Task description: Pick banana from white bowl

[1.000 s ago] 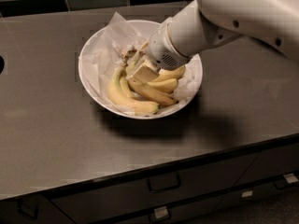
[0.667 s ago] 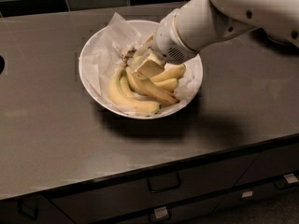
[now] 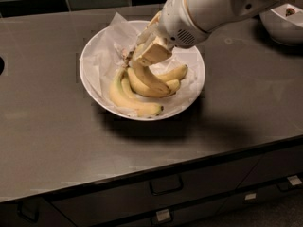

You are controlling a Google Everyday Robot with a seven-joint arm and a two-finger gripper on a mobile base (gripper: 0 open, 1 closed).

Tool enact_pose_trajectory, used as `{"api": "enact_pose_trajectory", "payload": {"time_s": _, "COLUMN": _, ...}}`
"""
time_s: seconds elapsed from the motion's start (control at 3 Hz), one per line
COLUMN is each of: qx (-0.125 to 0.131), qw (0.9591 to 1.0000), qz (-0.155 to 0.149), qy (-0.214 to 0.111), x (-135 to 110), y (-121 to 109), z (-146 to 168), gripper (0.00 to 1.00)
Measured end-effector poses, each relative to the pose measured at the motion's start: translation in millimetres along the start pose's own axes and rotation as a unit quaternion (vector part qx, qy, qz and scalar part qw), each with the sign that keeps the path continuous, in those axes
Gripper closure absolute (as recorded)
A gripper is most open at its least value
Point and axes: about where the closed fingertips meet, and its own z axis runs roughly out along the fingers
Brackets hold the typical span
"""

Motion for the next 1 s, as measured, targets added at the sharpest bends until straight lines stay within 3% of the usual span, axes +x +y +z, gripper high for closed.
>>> {"api": "enact_pose_trajectory", "payload": {"time_s": 0.67, "qx": 0.031, "qw": 0.999, "qz": -0.032, "qy": 0.007, "x": -29, "y": -3, "z": -38, "gripper": 1.0}}
{"api": "enact_pose_trajectory", "payload": {"time_s": 1.0, "qx": 0.031, "qw": 0.999, "qz": -0.032, "qy": 0.007, "x": -29, "y": -3, "z": -38, "gripper": 1.0}}
